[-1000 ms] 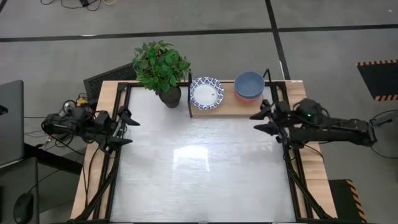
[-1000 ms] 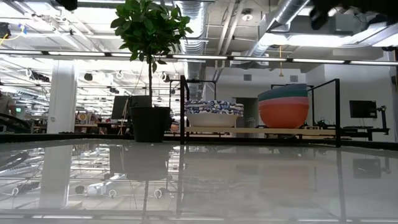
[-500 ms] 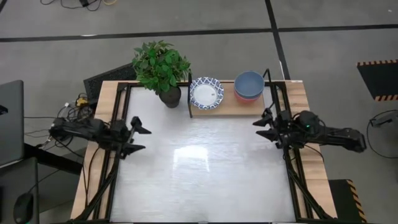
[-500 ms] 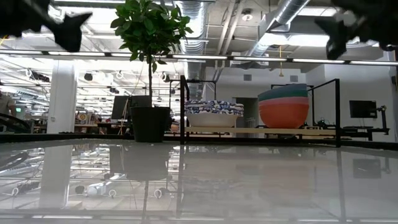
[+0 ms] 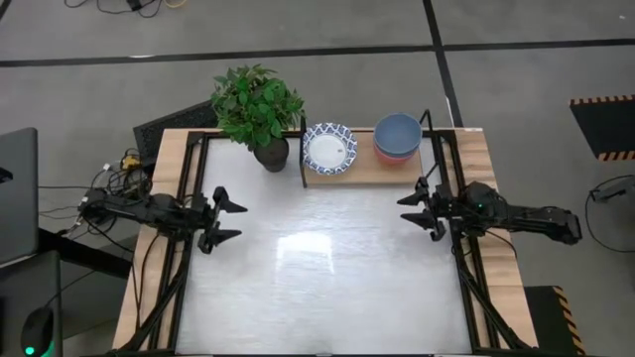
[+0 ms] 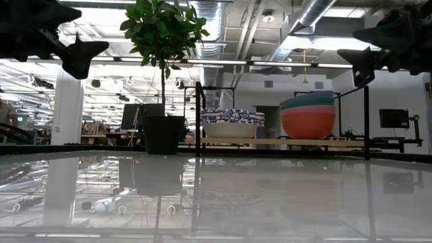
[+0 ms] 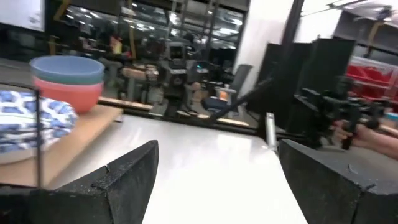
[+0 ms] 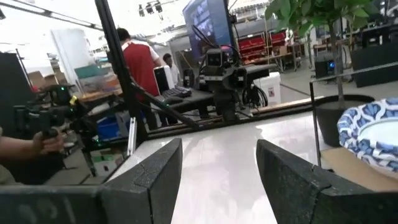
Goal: Place and stack bowls onto a shelf
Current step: Return to Home Position
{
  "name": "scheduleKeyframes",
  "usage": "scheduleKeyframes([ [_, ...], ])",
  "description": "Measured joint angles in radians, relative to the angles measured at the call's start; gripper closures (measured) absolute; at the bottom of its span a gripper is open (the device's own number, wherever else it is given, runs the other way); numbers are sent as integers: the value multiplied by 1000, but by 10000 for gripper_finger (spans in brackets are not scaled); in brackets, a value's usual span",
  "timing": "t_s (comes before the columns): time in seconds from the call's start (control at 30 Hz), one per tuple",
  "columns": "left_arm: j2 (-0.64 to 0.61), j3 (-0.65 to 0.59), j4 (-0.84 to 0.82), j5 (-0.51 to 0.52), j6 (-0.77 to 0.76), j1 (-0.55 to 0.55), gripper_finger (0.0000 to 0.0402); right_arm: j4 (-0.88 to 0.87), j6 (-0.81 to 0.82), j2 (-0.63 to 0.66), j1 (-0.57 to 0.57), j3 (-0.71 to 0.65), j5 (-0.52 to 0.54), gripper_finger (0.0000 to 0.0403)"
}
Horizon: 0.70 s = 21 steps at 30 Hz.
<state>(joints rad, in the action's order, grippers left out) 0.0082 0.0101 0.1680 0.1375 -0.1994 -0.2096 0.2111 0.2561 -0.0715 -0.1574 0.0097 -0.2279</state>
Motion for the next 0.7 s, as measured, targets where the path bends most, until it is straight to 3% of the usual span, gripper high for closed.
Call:
scheduleKeyframes([
  [0.23, 0, 0, -80, 93, -49, 0, 84, -140, -1, 0, 0, 0, -2, 172],
  [0.37, 9, -1, -104, 81, -161, 0, 84, -151, -3, -8, 0, 0, -2, 172],
  [0.7, 11, -2, -103, 79, -139, 0, 84, -157, -2, -9, 0, 0, -3, 172],
])
